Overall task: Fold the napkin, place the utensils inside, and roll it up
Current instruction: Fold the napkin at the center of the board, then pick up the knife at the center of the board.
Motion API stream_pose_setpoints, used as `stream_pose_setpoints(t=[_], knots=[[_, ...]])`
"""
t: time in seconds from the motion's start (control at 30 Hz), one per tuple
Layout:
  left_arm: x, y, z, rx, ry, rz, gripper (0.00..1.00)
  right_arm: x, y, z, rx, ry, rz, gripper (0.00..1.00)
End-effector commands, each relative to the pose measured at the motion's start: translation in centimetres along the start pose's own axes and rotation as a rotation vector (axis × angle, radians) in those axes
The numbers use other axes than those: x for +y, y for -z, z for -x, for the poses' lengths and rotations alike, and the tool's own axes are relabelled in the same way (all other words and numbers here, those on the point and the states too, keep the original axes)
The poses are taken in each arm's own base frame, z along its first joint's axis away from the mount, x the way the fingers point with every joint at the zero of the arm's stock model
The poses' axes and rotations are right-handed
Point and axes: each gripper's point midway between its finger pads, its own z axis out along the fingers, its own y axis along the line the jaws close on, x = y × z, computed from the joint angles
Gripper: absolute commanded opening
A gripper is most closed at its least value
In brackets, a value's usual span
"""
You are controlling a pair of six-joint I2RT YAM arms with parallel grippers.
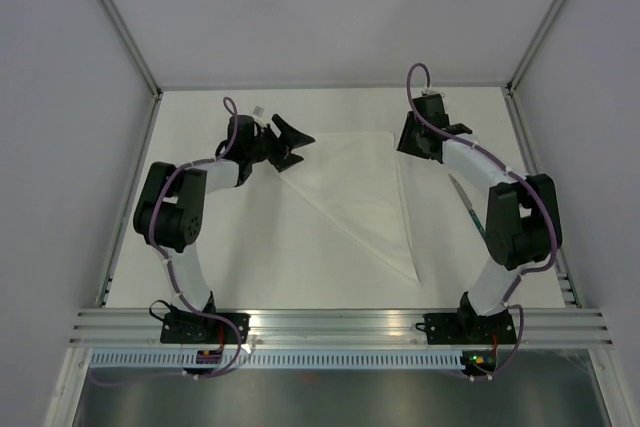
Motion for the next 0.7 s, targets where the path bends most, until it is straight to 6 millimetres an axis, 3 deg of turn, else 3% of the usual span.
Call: stream_pose_setpoints(t=[0.0,0.03,0.1,0.13,0.17,0.27,0.3,0.33,0.37,0.5,0.53,0.67], knots=[[-5.0,1.4,-1.6,0.015,-0.011,-0.21,0.85,0.8,3.2,-2.1,0.07,-0.091,0.13,0.45],[-5.3,1.5,-1.9,0.027,0.002,-0.242,0.85,0.7,3.4,-3.8,0.104,-0.101,0.15,0.42],[-4.6,1.5,-3.1,0.053,0.031,-0.261,0.84,2.7,4.9,-4.4,0.128,-0.13,0.278,0.33],[-4.4,1.5,-3.5,0.062,0.061,-0.288,0.84,2.5,5.2,-4.6,0.136,-0.135,0.273,0.29],[-4.4,1.6,-3.5,0.067,0.074,-0.298,0.83,2.1,5.3,-4.5,0.134,-0.136,0.246,0.21],[-4.7,1.5,-4.0,0.091,0.094,-0.325,0.83,-0.9,6.0,-3.7,0.133,-0.172,0.129,0.13],[-4.8,1.4,-4.0,0.093,0.093,-0.325,0.83,-3.3,6.5,-3.6,0.122,-0.182,0.016,0.13],[-5.0,1.3,-3.9,0.093,0.083,-0.325,0.82,-4.8,7.0,-3.2,0.104,-0.194,-0.042,0.16],[-4.9,1.1,-4.3,0.108,0.09,-0.31,0.82,-5.9,7.9,-2.6,0.075,-0.203,-0.079,0.27],[-5.2,0.7,-4.8,0.124,0.085,-0.302,0.82,-11.3,9.1,-4.8,0.125,-0.263,-0.208,0.43],[-5.1,0.6,-5.0,0.131,0.088,-0.301,0.82,-13.5,9.2,-5.6,0.148,-0.289,-0.251,0.48],[-5.4,0.8,-5.3,0.15,0.097,-0.322,0.82,-18.1,10.0,-7.2,0.18,-0.313,-0.371,0.74]])
